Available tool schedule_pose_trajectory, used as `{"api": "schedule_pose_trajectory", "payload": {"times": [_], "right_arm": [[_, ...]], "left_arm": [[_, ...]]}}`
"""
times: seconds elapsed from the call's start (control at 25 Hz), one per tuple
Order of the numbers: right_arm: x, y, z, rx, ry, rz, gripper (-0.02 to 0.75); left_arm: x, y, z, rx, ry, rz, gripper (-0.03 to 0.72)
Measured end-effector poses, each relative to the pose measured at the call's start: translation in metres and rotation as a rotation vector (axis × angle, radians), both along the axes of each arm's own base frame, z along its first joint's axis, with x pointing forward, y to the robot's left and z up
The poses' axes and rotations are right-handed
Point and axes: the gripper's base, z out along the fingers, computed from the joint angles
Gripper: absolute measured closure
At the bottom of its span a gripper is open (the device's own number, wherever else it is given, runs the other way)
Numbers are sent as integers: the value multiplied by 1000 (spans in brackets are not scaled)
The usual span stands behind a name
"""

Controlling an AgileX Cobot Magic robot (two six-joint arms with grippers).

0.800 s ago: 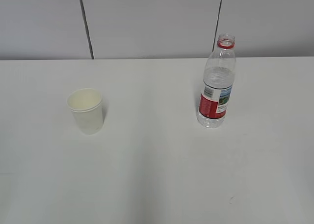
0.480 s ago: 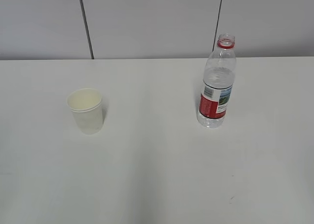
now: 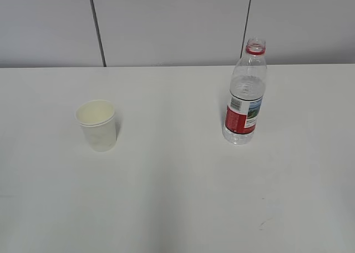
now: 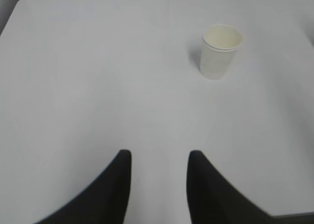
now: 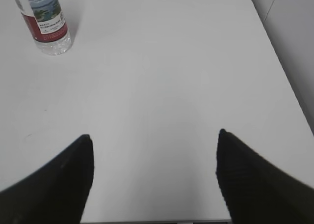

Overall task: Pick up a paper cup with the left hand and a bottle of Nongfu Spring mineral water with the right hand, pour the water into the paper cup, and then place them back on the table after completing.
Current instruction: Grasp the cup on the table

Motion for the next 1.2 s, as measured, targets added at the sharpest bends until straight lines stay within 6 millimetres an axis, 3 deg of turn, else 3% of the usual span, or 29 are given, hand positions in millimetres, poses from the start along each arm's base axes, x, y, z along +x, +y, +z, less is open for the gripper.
{"api": "schedule_pose_trajectory", "payload": {"times": [0.08, 0.24, 0.4, 0.64, 0.88, 1.2], "right_arm": [[0, 0, 4, 0, -17, 2, 165], [16, 2, 23, -8, -46, 17, 165], [49, 5, 39, 9, -77, 29, 165], [109, 12, 43, 8, -89, 74, 165], [163, 20, 35, 17, -114, 120, 165], [212, 28, 20, 44, -180, 169, 165]], "left_arm": [[-1, 1, 5, 5, -32, 4, 443], [7, 4, 34, 45, -194, 26, 443], [46, -2, 49, 56, -176, 7, 443], [117, -14, 58, 32, -230, -36, 443], [171, -23, 25, 0, -224, -61, 443], [191, -29, -49, -25, -274, -92, 443]]}}
